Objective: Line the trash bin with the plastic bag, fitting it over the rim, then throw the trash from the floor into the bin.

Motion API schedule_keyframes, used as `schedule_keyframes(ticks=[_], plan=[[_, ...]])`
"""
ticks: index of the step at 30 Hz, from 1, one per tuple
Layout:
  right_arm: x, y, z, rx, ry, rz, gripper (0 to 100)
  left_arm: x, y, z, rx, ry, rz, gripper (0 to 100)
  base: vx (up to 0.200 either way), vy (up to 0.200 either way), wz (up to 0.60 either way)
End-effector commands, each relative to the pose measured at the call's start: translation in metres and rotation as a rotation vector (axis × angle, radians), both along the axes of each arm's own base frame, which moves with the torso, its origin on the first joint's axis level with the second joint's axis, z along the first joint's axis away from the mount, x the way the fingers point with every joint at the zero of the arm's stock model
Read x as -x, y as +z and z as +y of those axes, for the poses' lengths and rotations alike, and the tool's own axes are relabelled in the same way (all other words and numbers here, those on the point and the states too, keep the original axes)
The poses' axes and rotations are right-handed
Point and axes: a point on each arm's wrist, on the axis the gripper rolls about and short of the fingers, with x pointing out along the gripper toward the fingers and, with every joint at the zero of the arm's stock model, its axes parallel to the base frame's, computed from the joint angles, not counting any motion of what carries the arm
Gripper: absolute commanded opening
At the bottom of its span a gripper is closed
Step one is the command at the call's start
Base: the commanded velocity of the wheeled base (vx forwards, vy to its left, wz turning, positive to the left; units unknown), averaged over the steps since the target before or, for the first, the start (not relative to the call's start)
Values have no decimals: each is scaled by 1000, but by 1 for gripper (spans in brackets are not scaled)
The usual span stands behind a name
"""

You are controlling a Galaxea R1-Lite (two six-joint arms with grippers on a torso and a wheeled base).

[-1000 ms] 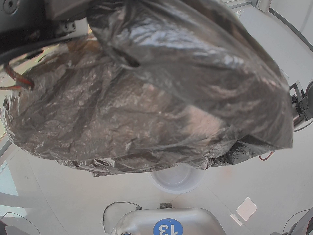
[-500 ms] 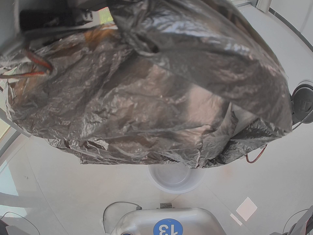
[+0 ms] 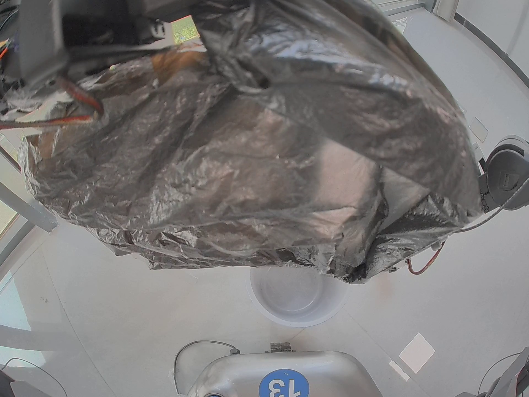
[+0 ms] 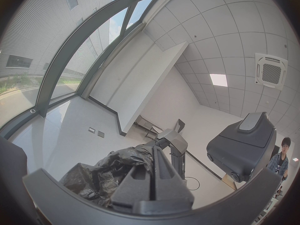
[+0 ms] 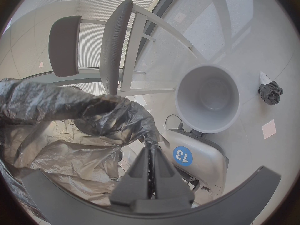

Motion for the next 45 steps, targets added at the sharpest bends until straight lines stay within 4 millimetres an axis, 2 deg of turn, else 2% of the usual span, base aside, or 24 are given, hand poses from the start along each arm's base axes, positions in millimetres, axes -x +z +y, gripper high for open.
schedule_keyframes(ticks=[1,4,6,8,12,13,14,17,18,19,20,21,24,27,28,33,38,45], plan=[[1,1,-1,-1,0,-3,0,-1,-2,-1,-5,4,6,0,0,0,0],[1,1,-3,4,-5,1,0,-3,-4,0,-10,18,12,0,0,0,0],[5,8,-10,1,-23,-20,0,-7,-11,1,-28,38,31,0,0,0,0],[9,15,-20,-4,-44,-43,0,-8,-15,1,-40,53,46,0,0,0,0],[25,27,-51,54,-127,-138,0,-14,-31,-3,-75,170,107,0,0,0,0],[25,27,-51,54,-127,-138,0,-14,-31,-3,-75,170,107,0,0,0,0],[33,25,-65,114,-158,-187,0,-18,-41,-7,-100,234,136,0,0,0,0],[48,16,-84,232,-191,-261,0,-23,-54,-11,-135,310,171,0,0,0,0],[48,16,-84,232,-191,-261,0,-23,-54,-11,-135,310,171,0,0,0,0],[59,9,-93,306,-198,-305,0,-27,-61,-13,-154,344,194,0,0,0,0],[59,9,-93,306,-198,-305,0,-27,-61,-13,-154,344,194,0,0,0,0],[68,1,-101,356,-201,-347,0,-29,-66,-15,-157,376,241,0,0,0,0],[75,-10,-110,378,-212,-432,0,-35,-72,-20,-154,437,317,0,0,0,0],[74,-14,-113,382,-221,-467,0,-38,-75,-22,-159,458,336,0,0,0,0],[71,-26,-118,379,-239,-564,0,-47,-83,-26,-178,486,356,0,0,0,0],[70,-42,-119,383,-237,-688,0,-60,-98,-35,-222,552,383,0,0,0,0],[72,-46,-119,383,-213,-737,0,-79,-112,-49,-256,691,391,0,0,0,0],[75,-53,-120,398,-178,-758,0,-93,-124,-62,-307,710,416,0,0,0,0]])
